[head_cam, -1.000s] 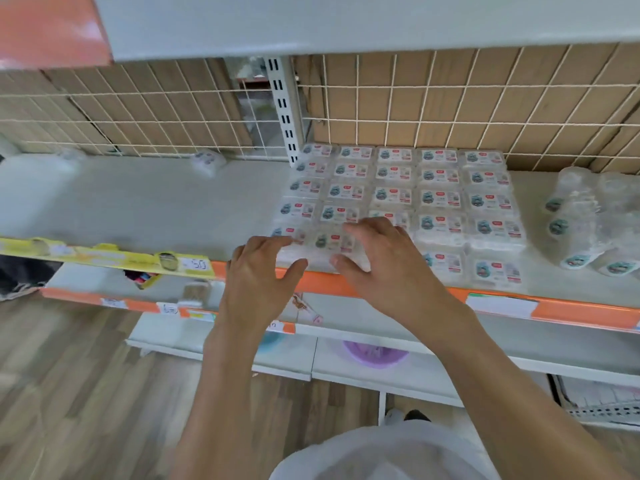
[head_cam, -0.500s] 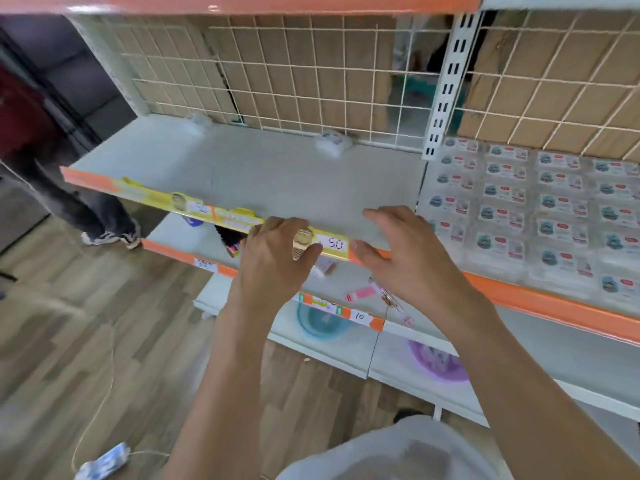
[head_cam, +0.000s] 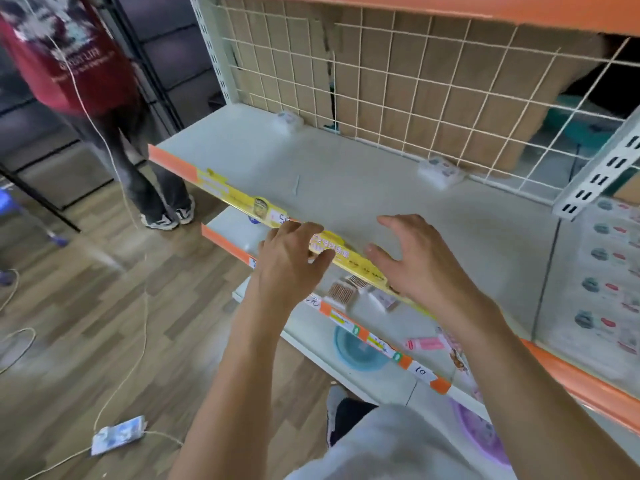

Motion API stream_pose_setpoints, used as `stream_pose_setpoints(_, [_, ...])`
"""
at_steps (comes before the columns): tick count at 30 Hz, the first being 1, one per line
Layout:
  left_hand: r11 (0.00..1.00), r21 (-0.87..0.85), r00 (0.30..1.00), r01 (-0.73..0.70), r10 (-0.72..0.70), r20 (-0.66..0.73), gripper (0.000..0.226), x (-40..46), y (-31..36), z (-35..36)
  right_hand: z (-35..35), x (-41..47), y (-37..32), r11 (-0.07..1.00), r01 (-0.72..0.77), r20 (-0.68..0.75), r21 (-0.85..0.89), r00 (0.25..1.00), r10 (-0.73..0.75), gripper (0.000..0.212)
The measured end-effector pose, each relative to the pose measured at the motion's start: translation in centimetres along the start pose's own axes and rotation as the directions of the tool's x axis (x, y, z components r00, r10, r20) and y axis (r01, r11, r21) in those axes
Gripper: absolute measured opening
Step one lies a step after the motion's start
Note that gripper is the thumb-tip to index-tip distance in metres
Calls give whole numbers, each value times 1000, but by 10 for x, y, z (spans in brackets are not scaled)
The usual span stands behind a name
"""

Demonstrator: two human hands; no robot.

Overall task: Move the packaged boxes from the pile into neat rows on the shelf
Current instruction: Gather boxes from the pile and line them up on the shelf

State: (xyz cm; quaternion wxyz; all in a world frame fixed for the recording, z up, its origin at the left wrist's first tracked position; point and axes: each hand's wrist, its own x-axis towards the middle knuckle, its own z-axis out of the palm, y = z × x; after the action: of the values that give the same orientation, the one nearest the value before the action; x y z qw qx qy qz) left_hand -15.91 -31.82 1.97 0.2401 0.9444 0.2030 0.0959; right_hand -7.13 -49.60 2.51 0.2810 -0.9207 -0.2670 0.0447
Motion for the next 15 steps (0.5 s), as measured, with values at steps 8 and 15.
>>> stream_pose_setpoints(8, [1000,13,1000,21,-21,15,45,88,-37,-12,21,88,-3,999,-43,15,-10,999,44,56])
stream_pose_setpoints(15, [995,-9,988,-96,96,120,44,149,-22,8,25,130,42,981,-187,-95,-55,979,181,54])
